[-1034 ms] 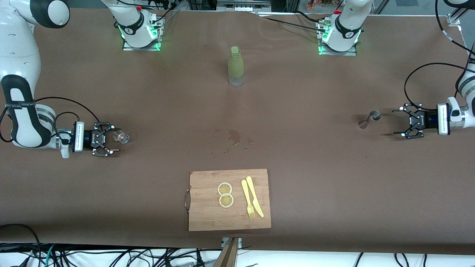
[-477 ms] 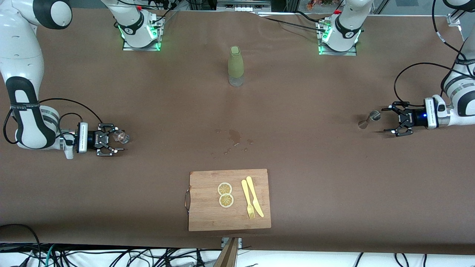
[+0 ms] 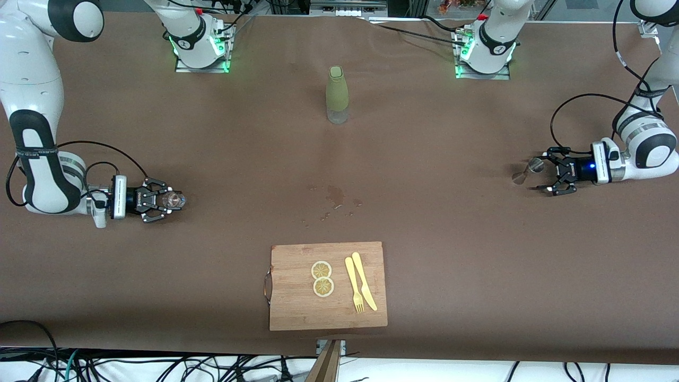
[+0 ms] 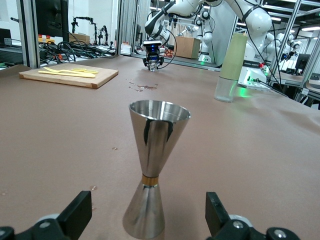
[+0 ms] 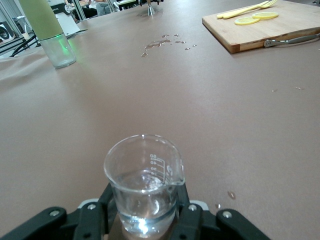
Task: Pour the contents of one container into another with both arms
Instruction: 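Close the right gripper on the beaker while the left gripper grasps the jigger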
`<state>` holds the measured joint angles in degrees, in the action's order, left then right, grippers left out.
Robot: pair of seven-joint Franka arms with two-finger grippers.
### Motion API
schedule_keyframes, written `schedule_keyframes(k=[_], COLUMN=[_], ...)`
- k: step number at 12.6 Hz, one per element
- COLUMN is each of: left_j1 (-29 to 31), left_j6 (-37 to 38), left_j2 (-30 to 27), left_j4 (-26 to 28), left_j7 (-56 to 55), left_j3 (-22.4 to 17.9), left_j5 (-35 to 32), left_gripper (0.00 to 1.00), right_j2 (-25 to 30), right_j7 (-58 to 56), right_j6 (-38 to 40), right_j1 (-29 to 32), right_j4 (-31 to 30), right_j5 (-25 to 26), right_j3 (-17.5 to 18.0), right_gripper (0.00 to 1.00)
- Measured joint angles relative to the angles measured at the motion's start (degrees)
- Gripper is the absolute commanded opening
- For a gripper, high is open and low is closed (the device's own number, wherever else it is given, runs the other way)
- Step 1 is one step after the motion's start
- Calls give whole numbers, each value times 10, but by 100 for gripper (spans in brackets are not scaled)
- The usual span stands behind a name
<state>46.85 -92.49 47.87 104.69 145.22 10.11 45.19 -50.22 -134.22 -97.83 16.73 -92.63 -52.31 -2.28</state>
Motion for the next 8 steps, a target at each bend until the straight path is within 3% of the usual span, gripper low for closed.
schedule_keyframes(k=[4, 6, 8], left_j1=[-14, -23, -26], left_j6=[-13, -18, -19], left_j2=[1, 1, 1], left_j4=[23, 30, 35], left_j7=[26, 29, 34], left_j3=[5, 5, 5], left_j5=[25, 33, 36], left_gripper=[92, 76, 52], right_j2=[4, 23, 54], right_j7=[38, 90, 162], right_j6=[0, -1, -19], right_j1=[-29, -66, -112], right_j4=[15, 29, 34], right_j5=[1, 2, 4], right_j3=[1, 2, 2], right_gripper=[25, 25, 26])
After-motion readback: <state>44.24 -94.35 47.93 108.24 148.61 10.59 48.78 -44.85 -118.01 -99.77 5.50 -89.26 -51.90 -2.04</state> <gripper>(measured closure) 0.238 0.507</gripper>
